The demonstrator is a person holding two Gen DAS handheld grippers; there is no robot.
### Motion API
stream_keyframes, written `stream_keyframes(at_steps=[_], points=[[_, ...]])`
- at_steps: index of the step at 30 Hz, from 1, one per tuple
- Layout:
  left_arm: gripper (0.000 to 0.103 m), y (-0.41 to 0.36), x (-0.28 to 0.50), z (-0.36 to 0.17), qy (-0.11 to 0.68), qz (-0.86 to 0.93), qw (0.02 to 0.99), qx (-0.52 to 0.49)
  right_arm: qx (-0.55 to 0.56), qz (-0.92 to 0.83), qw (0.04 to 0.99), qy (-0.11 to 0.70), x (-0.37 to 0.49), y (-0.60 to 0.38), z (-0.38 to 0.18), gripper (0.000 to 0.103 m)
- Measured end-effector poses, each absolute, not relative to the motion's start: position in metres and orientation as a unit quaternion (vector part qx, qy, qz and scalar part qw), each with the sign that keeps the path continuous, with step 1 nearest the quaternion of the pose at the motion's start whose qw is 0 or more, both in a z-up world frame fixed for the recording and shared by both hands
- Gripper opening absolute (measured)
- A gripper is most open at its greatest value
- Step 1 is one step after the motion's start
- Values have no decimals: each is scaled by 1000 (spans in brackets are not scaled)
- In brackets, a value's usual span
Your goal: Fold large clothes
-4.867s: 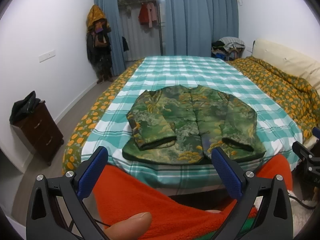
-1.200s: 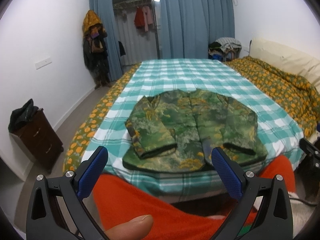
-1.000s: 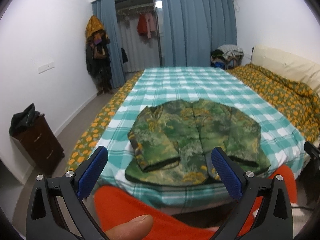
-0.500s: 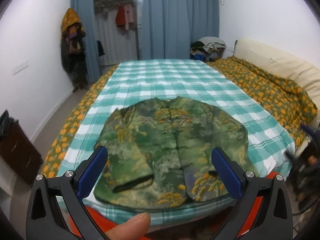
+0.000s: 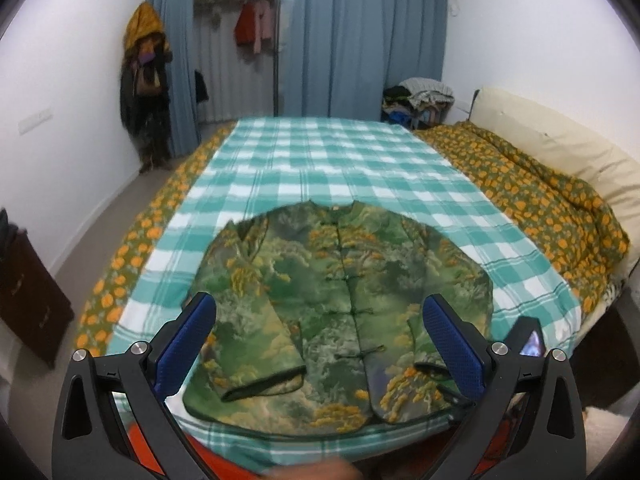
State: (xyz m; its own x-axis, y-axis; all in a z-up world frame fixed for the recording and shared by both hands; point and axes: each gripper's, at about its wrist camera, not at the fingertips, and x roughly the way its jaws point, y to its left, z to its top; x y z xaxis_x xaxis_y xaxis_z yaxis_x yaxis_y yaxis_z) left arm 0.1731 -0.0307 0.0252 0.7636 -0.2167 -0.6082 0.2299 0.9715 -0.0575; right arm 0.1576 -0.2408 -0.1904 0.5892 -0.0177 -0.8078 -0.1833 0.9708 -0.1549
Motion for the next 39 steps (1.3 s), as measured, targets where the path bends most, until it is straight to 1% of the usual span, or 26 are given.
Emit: stream_keyframes(at_steps=[7, 8, 9, 11, 12, 13, 14, 16, 17, 20, 23, 26, 30, 32, 35, 37, 38, 39], points=[[103, -17, 195, -22, 365, -110, 925, 1, -124, 56, 868, 478, 190, -235, -223, 102], [103, -15, 196, -28, 366, -109, 924, 0, -121, 50, 870, 476, 193, -236, -227, 97], [103, -12, 197, -31, 366, -108, 924, 0, -116, 43, 872, 474, 196, -237, -230, 79], [103, -8, 199, -40, 368, -103, 924, -1, -81, 46, 877, 472, 200, -249, -232, 55], [103, -6, 200, -45, 369, -100, 924, -2, -60, 57, 879, 470, 201, -254, -231, 38], [103, -5, 202, -48, 369, -97, 924, -3, -51, 65, 882, 465, 199, -256, -227, 28], [103, -3, 204, -53, 369, -92, 925, -1, -51, 65, 885, 458, 196, -256, -221, 10], [103, 1, 209, -60, 369, -79, 926, 3, -35, 57, 897, 437, 191, -263, -200, 9], [103, 2, 212, -63, 370, -74, 926, 5, -10, 56, 906, 419, 187, -274, -181, 9], [103, 8, 223, -76, 378, -58, 924, 5, 10, 28, 927, 374, 173, -302, -133, 9], [103, 12, 233, -88, 384, -52, 922, 10, 15, -22, 947, 320, 158, -343, -79, 9], [103, 14, 242, -99, 387, -43, 921, 31, -7, -97, 956, 277, 144, -396, -33, 9], [103, 15, 250, -112, 396, -47, 915, 67, -24, -186, 944, 273, 142, -468, -15, 9], [103, 16, 250, -115, 394, -61, 914, 72, -25, -226, 932, 283, 145, -502, -19, 9], [103, 16, 248, -120, 385, -76, 915, 96, -8, -278, 912, 302, 145, -556, -41, 9], [103, 17, 247, -124, 379, -95, 914, 112, 20, -302, 900, 314, 143, -577, -58, 14], [103, 18, 246, -127, 377, -111, 912, 121, 31, -315, 893, 320, 141, -581, -66, 24], [103, 18, 246, -132, 381, -128, 906, 134, 41, -331, 885, 324, 138, -585, -75, 40]])
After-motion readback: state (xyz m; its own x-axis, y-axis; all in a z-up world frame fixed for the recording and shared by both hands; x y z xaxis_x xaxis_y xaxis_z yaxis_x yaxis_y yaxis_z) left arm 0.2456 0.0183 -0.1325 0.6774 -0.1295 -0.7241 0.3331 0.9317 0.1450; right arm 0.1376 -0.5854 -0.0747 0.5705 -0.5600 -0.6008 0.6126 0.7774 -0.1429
